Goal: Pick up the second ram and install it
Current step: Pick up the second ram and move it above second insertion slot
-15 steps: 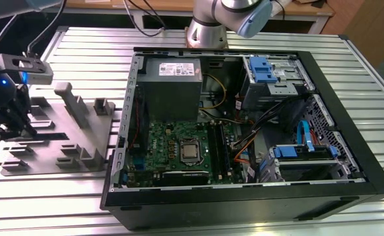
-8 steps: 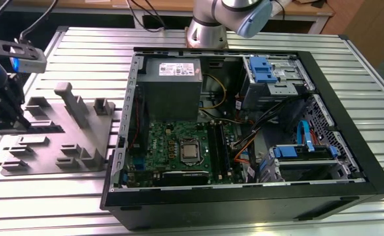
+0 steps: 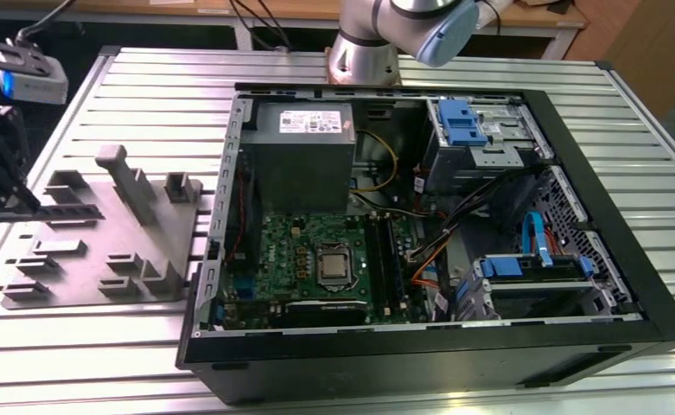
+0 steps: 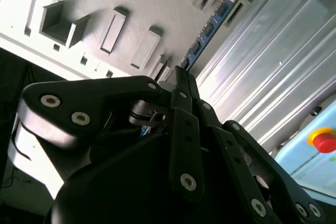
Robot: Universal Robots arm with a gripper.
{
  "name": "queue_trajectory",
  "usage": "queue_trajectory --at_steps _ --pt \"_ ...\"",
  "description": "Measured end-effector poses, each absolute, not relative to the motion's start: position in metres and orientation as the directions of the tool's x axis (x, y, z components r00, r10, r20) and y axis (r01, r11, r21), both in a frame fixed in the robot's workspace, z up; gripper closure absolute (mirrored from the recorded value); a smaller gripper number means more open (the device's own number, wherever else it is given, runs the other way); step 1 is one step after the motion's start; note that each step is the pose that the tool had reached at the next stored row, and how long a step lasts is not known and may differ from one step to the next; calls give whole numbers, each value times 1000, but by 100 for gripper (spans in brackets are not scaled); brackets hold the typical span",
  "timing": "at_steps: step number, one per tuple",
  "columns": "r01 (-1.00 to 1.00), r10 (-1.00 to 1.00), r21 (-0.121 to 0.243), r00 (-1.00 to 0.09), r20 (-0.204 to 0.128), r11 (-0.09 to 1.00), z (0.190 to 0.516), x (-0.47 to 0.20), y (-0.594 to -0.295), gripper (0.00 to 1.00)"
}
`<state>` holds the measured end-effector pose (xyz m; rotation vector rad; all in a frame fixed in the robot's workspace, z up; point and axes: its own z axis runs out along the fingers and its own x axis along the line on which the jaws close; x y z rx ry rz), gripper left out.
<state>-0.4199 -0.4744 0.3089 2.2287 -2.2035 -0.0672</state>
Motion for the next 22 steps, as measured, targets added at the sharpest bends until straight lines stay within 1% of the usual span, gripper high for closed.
queue_trajectory --at_steps 20,22 --pt "-1000 -1000 29 11 -26 -12 389 -420 -472 89" --pt "-1000 -1000 27 11 -26 -12 413 -420 -472 89"
